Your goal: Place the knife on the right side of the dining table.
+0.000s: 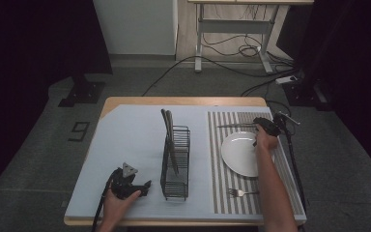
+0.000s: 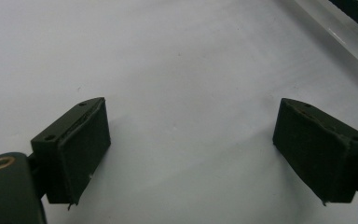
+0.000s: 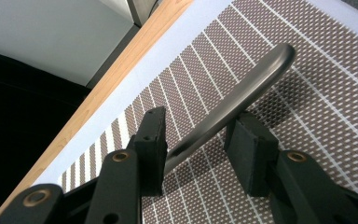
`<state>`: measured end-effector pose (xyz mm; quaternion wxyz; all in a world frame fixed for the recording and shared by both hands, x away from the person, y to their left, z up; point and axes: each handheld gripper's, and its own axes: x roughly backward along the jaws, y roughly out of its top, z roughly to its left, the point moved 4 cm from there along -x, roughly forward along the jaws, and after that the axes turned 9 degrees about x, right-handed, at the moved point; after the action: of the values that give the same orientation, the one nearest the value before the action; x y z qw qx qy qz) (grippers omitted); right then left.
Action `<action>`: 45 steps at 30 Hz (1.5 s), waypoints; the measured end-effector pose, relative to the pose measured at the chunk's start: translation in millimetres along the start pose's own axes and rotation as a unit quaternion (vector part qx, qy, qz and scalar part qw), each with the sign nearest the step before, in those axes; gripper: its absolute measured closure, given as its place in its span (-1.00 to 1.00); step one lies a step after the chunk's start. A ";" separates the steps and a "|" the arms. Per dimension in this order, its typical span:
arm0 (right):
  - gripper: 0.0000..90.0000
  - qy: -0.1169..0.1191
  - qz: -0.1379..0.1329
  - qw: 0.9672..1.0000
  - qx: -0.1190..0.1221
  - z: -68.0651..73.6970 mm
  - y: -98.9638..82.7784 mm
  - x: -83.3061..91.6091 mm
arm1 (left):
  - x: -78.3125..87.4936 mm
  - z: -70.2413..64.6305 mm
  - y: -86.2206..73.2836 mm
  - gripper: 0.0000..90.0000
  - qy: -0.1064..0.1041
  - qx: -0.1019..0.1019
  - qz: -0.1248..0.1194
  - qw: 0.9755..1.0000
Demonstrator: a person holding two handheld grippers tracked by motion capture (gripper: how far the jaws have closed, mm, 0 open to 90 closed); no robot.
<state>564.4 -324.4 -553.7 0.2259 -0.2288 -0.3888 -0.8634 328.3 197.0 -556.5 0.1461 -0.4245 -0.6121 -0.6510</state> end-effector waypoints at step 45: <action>0.13 -0.021 0.110 0.954 0.280 39.5 17.9 -27.6 | -0.3 0.1 0.3 -0.77 -0.001 0.000 0.001 1.000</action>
<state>605.1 -298.6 -535.9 0.3660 -0.2162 -0.5919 -0.6848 328.7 197.0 -556.6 0.1459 -0.4256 -0.6123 -0.6502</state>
